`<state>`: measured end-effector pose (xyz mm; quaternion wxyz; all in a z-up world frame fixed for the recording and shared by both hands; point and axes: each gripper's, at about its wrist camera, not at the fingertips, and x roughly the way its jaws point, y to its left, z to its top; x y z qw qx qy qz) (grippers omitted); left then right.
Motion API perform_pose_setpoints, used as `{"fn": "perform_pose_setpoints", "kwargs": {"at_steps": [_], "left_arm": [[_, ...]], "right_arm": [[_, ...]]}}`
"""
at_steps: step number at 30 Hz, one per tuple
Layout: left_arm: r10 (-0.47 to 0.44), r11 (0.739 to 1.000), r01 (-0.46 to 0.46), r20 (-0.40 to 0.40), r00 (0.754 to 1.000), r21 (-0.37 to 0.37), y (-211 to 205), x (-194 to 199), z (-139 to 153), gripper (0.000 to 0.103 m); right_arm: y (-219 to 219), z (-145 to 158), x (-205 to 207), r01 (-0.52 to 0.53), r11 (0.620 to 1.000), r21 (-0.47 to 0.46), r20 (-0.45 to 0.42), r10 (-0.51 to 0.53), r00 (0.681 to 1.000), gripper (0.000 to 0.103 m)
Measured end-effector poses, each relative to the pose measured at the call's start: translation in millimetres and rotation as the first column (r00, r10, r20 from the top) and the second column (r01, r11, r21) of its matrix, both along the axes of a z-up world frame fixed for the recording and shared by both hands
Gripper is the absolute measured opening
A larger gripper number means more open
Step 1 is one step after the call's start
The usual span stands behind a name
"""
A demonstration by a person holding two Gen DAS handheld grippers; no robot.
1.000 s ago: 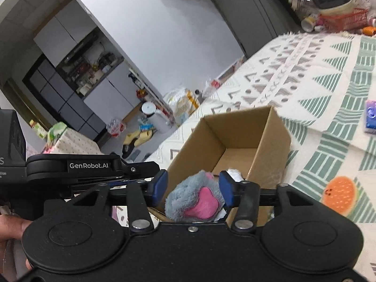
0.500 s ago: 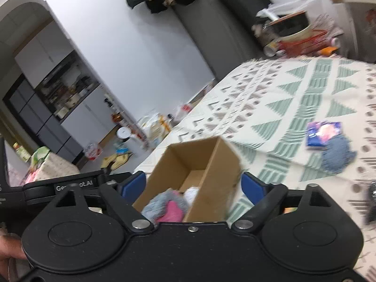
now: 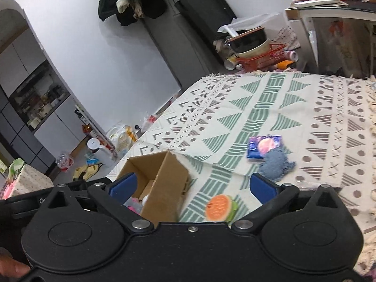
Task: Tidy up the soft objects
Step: 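Open the right gripper and withdraw it from the box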
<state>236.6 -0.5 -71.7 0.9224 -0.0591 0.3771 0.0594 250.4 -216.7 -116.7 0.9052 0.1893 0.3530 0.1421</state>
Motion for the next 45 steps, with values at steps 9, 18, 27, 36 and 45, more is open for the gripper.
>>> {"fn": "perform_pose_setpoints", "kwargs": {"at_steps": [9,18,27,36,45], "left_arm": [[0.003,1.000,-0.003,-0.029,1.000,0.006,-30.1,0.8,1.5,0.086],[-0.029,1.000,0.029,-0.014,0.999,-0.008,-56.4,2.6,5.1,0.095],[-0.048,0.996,0.048,0.004,0.999,-0.074,-71.7,10.9,3.0,0.103],[-0.068,0.994,0.066,-0.025,0.997,-0.087,-88.3,19.8,-13.1,0.103],[-0.042,0.994,0.031,-0.108,0.993,-0.106,-96.7,35.4,-41.4,0.103]], "right_arm": [[-35.1,2.4,-2.3,0.019,1.000,0.022,-0.022,-0.019,1.000,0.103],[-64.8,-0.4,1.5,0.068,0.997,0.019,-0.049,-0.067,0.997,0.103],[-87.8,-4.3,4.8,0.100,0.995,0.029,-0.070,-0.098,0.993,0.103],[-107.7,-6.8,7.7,0.102,0.994,0.030,-0.071,-0.099,0.993,0.103],[-132.5,-30.7,20.0,0.181,0.978,0.102,-0.178,-0.161,0.971,0.103]]}}
